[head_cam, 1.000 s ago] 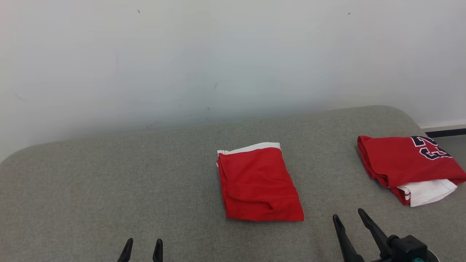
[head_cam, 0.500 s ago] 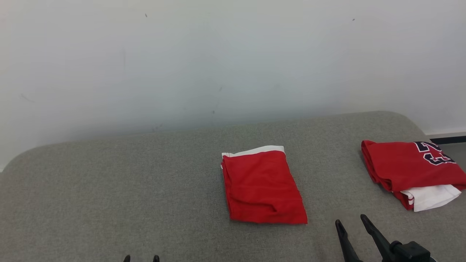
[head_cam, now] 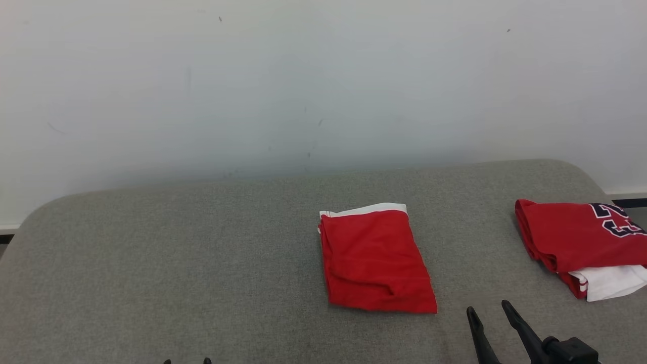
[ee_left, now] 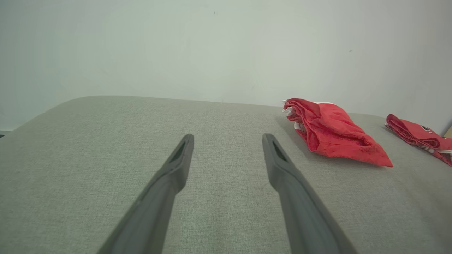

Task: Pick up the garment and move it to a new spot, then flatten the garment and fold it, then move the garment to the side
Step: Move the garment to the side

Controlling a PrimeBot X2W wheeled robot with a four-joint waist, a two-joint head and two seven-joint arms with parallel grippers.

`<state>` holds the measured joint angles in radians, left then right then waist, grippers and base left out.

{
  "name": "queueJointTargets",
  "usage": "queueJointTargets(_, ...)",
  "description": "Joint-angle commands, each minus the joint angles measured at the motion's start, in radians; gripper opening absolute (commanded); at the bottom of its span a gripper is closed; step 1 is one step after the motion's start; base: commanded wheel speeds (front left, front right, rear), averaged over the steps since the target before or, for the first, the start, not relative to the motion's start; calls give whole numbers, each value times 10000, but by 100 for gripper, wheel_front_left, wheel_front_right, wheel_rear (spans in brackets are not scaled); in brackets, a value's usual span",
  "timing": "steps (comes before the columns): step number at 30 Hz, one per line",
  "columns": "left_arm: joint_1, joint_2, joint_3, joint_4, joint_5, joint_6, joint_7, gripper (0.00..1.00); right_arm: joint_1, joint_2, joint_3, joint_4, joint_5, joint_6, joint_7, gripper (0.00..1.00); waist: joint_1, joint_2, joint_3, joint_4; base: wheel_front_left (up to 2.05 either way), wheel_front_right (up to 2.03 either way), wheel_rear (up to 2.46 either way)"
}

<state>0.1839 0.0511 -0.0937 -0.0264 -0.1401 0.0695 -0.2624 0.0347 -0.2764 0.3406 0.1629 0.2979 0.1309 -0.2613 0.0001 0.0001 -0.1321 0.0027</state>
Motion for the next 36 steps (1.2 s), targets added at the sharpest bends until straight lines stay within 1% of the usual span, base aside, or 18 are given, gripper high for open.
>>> queueJointTargets(1, 3, -3, 62, -2, 33, 35, -28, 100, 75, 48, -6, 20, 4, -5, -45, 100, -1, -1, 17, 37, 0, 0, 0)
queueJointTargets(27, -20, -4, 11, 97, -37, -54, -28, 100, -179, 198, 158, 458, 162, -5, -45, 100, -1, -1, 103, 205, 0, 0, 0)
queueJointTargets(31, -100, -2, -93, 232, -16, -114, -30, 100, -563, 312, 307, 1213, 572, -5, -45, 100, -1, -1, 201, 259, 0, 0, 0)
queueJointTargets(33, -139, -3, -138, 261, -5, -122, -30, 100, -915, 493, 320, 1766, 1203, -5, -45, 100, -1, -1, 275, 293, 0, 0, 0)
queueJointTargets(36, -222, -3, -229, 270, 13, -149, -30, 100, -1612, 582, 477, 2628, 2149, -3, -45, 100, -1, -1, 414, 372, 0, 0, 0)
